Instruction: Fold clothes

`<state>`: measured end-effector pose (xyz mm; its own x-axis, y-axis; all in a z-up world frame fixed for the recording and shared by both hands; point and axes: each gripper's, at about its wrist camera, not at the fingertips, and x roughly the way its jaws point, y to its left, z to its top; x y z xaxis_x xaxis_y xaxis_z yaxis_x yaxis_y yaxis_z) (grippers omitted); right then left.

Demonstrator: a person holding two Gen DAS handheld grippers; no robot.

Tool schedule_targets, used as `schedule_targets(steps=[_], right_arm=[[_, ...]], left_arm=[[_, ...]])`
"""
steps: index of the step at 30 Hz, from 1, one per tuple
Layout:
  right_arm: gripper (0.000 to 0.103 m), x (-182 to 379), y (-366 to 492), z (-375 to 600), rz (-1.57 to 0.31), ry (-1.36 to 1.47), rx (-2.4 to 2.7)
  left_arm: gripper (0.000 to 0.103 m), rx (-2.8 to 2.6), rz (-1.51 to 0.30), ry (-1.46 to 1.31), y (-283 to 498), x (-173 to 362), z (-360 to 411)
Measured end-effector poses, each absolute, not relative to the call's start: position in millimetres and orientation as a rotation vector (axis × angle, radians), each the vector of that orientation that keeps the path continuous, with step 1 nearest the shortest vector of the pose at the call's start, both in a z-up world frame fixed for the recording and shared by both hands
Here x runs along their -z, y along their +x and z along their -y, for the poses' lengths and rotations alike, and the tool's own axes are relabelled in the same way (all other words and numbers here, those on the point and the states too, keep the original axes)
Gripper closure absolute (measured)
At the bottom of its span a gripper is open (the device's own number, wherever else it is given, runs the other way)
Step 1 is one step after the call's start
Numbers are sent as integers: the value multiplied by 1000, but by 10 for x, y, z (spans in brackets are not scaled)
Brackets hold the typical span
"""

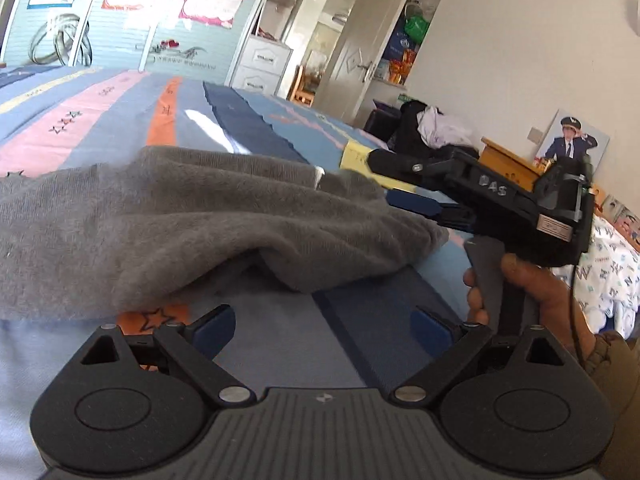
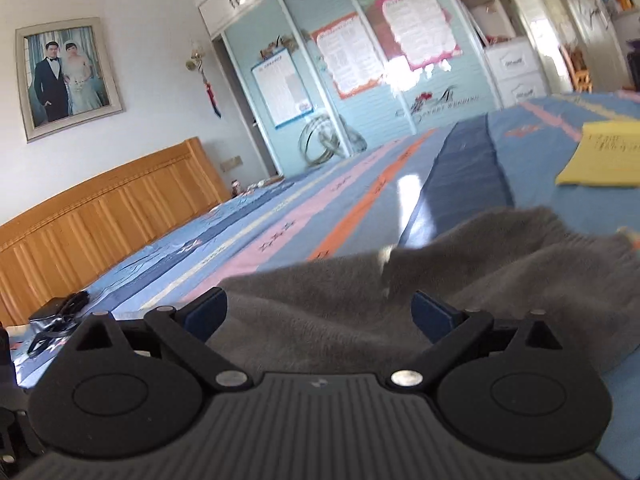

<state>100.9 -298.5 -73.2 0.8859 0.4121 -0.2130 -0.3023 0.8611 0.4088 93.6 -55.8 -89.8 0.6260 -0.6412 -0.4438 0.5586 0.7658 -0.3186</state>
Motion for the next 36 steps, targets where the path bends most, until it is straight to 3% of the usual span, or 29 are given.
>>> schedule_targets(steps=[15,23,26,36], right_arm=[[0,785,1003,3436,-223,541,-363],[0,893,1026,3739,-183,702,-350],[0,913,1045,3754,-186,711,-356],[0,952,1043,3820,-179,747,-364]], left_arm=[[9,679,-499,-65,1529,839,986],[8,728,-634,83,1652,998,1172],[2,759,-630,95,1612,993,1253],[2,1013,-761,-494,1890,518,542]])
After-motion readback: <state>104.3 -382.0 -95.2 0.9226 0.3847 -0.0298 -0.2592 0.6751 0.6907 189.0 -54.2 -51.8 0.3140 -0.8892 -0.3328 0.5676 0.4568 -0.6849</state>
